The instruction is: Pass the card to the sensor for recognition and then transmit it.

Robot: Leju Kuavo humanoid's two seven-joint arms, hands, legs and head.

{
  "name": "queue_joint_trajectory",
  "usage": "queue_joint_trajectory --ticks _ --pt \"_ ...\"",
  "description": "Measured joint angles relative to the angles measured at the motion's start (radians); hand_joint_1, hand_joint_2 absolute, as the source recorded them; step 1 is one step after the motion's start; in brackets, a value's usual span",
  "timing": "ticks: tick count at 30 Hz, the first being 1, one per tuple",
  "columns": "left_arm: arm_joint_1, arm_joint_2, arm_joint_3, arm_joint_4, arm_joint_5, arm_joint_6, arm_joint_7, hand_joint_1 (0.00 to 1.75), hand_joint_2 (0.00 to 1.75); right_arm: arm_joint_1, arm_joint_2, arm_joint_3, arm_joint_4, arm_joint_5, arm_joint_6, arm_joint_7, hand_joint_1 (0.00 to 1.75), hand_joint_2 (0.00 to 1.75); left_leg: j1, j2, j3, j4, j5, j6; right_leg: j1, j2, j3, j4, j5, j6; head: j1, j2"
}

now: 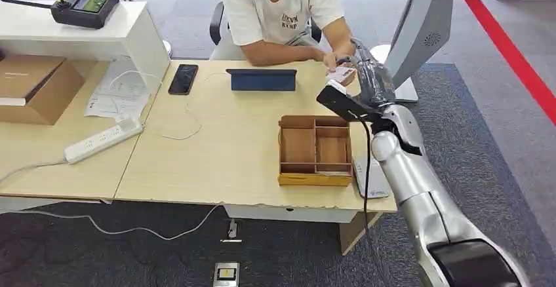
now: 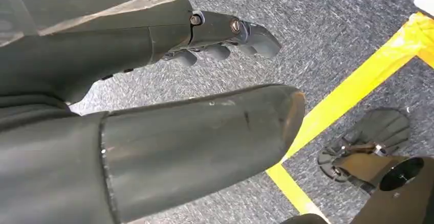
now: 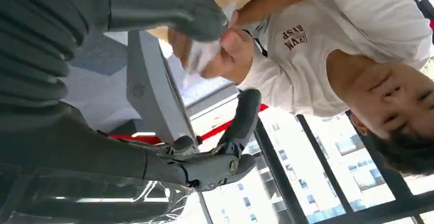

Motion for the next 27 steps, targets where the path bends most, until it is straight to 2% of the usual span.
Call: queue_joint_trajectory --ticks 2,3,7,13,19,24,27 --pt "-0.002 0.0 0.0 0.0 0.001 -0.003 0.004 0.0 0.0 -0.001 0.001 0.0 0.006 -0.026 0.001 0.0 0.0 0.0 0.0 0.0 0.0 0.0 0.0 0.0 0.0 0.0 0.0 0.0 0.0 0.0 0.0 0.0" --pt "-0.003 0.0 0.0 0.0 0.003 -0.003 0.005 0.0 0.0 -0.001 0.002 0.0 0.009 -0.048 0.006 0.0 0.0 1.75 0.0 0.0 0.0 0.0 0.0 0.0 0.0 0.0 0.0 0.0 0.0 0.0 0.0 0.0" --pt "-0.003 0.0 0.0 0.0 0.02 -0.004 0.013 0.0 0.0 -0.002 0.002 -0.018 0.014 -0.209 0.08 -0.021 0.0 1.75 0.0 0.0 0.0 0.0 0.0 0.0 0.0 0.0 0.0 0.0 0.0 0.0 0.0 0.0" --pt "0.003 0.002 0.0 0.0 0.039 0.0 0.012 0.0 0.0 0.006 -0.011 -0.053 0.006 -0.358 0.17 -0.039 0.0 1.75 0.0 0.0 0.001 0.0 0.0 0.0 0.0 0.0 0.0 0.0 0.0 0.0 0.0 0.0" --pt "0.018 0.007 0.0 0.0 0.037 0.014 0.0 0.0 0.0 0.092 -0.039 -0.069 -0.067 -0.399 0.212 -0.036 0.0 1.75 0.0 0.0 0.001 0.0 0.0 0.0 0.0 0.0 0.0 0.0 0.0 0.0 0.0 0.0" --pt "0.031 0.007 0.001 0.0 0.039 0.025 -0.009 0.0 0.0 0.198 -0.064 -0.071 -0.184 -0.439 0.306 0.007 0.0 1.75 0.0 0.0 0.001 0.0 0.0 0.0 0.0 0.0 0.0 0.0 0.0 0.0 0.0 0.0" --pt "0.036 0.007 0.001 0.0 0.042 0.035 -0.016 0.0 0.0 0.238 -0.082 -0.07 -0.263 -0.471 0.387 0.042 0.0 1.75 0.0 0.0 0.001 0.0 0.0 0.0 0.0 0.0 0.0 0.0 0.0 0.0 0.0 0.0"
